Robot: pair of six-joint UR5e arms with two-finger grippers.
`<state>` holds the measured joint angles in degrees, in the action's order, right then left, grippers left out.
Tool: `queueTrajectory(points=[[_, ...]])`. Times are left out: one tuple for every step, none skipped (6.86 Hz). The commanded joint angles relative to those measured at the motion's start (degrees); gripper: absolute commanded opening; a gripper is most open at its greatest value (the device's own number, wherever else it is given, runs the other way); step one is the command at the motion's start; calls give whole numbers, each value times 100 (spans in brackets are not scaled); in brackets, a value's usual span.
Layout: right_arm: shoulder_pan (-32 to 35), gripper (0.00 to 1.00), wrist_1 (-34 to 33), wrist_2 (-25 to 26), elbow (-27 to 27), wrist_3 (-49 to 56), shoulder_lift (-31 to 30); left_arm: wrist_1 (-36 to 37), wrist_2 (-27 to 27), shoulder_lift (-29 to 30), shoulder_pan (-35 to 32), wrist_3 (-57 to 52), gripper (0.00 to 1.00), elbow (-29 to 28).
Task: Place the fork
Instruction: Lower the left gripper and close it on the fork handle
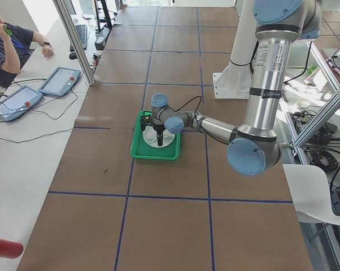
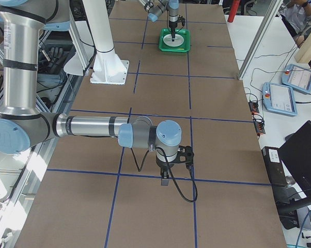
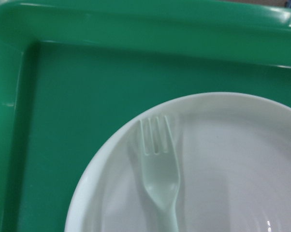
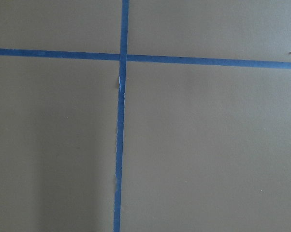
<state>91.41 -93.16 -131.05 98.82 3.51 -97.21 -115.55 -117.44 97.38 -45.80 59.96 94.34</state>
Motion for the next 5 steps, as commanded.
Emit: queueTrajectory(points=[[0,100,0,0,-3,1,0,-11,-24,1,0,7,79,-11],[0,100,0,0,-3,1,0,-11,-25,1,0,7,79,-29],[0,100,0,0,-3,1,0,-11,-25,1,0,7,74,-3],[0,100,0,0,-3,1,0,-2,-33,1,0,7,57,32],[0,100,0,0,-3,-8,0,-2,-33,1,0,7,38,32]])
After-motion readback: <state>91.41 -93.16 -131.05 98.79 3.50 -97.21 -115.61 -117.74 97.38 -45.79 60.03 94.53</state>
